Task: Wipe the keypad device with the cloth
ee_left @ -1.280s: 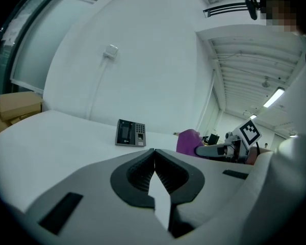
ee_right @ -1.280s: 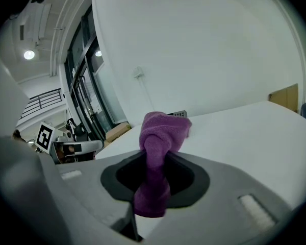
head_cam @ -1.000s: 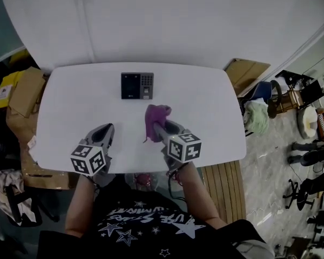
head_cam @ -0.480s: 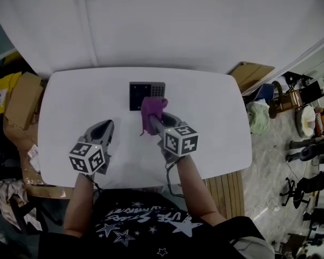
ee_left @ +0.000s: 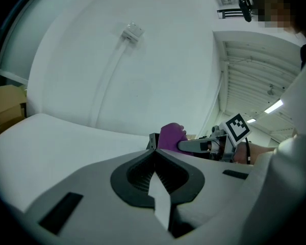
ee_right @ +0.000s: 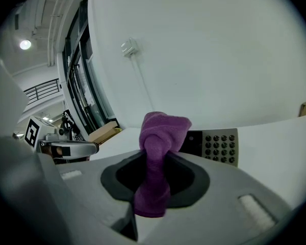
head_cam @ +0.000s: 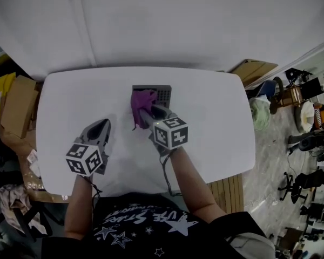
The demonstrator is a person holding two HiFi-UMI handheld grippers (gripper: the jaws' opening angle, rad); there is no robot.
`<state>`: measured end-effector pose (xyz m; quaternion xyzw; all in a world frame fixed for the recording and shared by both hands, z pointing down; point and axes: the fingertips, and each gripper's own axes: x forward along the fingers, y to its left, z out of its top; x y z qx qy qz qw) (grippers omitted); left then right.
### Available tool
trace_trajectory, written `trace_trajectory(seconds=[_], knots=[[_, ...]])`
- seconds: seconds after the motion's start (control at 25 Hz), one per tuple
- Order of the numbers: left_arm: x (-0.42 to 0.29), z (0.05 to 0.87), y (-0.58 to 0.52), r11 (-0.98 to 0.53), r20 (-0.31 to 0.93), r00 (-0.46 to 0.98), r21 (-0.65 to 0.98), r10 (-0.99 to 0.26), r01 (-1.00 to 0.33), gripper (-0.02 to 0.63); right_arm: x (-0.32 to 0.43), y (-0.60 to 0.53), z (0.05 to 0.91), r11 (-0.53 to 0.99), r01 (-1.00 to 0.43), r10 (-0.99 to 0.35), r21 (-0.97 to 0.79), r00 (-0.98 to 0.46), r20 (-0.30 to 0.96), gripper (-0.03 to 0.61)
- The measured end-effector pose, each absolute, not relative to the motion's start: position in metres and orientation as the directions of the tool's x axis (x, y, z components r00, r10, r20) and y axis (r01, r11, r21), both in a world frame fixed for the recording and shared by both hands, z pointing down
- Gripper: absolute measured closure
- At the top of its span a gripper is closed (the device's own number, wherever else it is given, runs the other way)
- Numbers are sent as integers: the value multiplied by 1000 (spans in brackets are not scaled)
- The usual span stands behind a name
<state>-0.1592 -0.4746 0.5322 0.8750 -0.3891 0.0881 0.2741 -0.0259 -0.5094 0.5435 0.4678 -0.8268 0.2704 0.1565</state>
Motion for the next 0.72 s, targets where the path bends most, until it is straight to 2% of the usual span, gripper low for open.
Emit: trace_trajectory(seconds=[0.28, 0.72], knots=[[-164, 546, -483, -523, 387, 670, 424, -633, -739, 606, -37, -532, 562, 445, -851, -663, -279, -522, 536, 479], [-159, 552, -476, -508, 418, 666, 435, -618, -744, 606, -13, -540, 571, 420, -864, -671, -279, -502, 546, 479]])
